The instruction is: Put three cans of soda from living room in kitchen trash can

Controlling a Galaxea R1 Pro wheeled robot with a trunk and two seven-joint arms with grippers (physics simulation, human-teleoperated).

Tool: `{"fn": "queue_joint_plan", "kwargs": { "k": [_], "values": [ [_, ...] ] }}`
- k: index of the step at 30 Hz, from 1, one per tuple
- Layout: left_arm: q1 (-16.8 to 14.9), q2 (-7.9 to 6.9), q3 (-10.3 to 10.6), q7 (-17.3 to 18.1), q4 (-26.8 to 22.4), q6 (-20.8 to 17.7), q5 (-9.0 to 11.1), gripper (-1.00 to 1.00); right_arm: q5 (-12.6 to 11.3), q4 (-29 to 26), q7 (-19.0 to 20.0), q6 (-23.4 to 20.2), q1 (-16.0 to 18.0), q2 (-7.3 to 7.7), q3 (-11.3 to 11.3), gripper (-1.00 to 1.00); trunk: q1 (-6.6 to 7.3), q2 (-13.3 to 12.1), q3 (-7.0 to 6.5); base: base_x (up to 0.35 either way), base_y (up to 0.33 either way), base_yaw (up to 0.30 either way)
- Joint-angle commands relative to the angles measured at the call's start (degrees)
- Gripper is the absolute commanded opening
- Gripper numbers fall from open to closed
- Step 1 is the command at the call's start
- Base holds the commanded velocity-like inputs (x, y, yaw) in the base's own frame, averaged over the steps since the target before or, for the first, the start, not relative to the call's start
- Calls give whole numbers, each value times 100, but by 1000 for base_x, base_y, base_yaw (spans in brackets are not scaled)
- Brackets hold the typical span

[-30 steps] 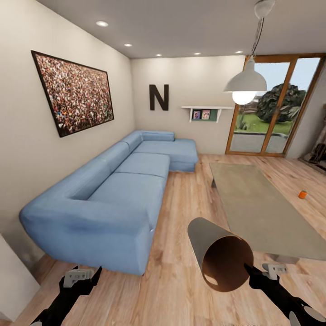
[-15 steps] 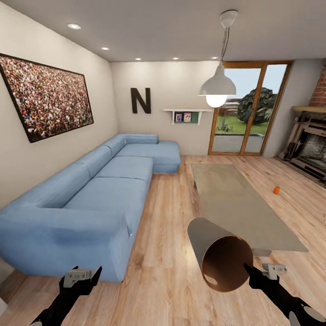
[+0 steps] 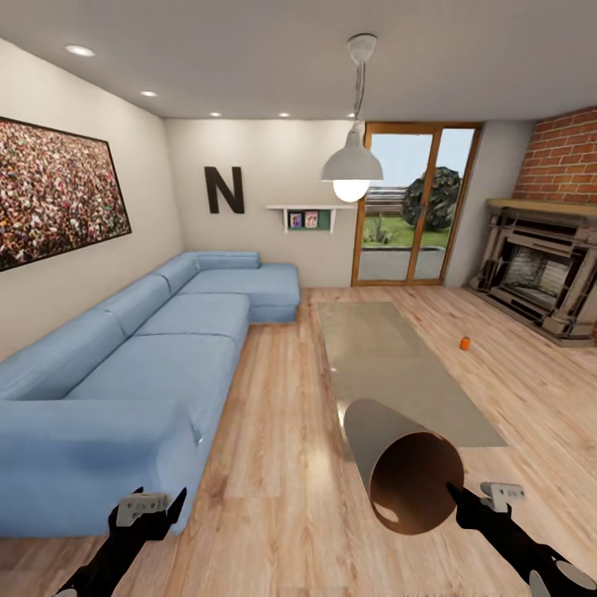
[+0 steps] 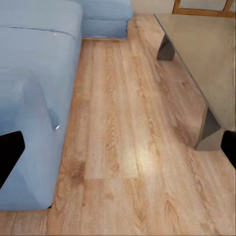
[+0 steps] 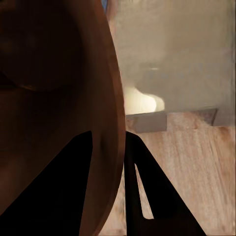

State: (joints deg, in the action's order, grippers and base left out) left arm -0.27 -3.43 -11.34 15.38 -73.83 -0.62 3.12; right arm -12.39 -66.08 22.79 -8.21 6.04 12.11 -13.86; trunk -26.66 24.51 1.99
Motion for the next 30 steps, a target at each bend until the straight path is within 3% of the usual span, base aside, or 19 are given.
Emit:
{"fn": "queue_joint_plan", "kwargs": {
  "k": [1,8,14,30],
  "values": [
    [0,0,0,0,0,0,0,100,-62,-10,18,-5,3,-1,-3,-100,0,1,-8,0,-289,-179],
    [0,0,0,0,0,0,-3,100,-57,-10,16,-5,3,-6,-3,-100,0,1,-28,0,-289,-78],
    [2,0,0,0,0,5,4,100,-54,-10,15,-5,3,-6,8,-100,0,1,-8,0,-253,169],
    [9,0,0,0,0,12,4,100,-53,-10,15,-5,3,-6,13,-100,0,1,6,0,-27,232]
  ]
}}
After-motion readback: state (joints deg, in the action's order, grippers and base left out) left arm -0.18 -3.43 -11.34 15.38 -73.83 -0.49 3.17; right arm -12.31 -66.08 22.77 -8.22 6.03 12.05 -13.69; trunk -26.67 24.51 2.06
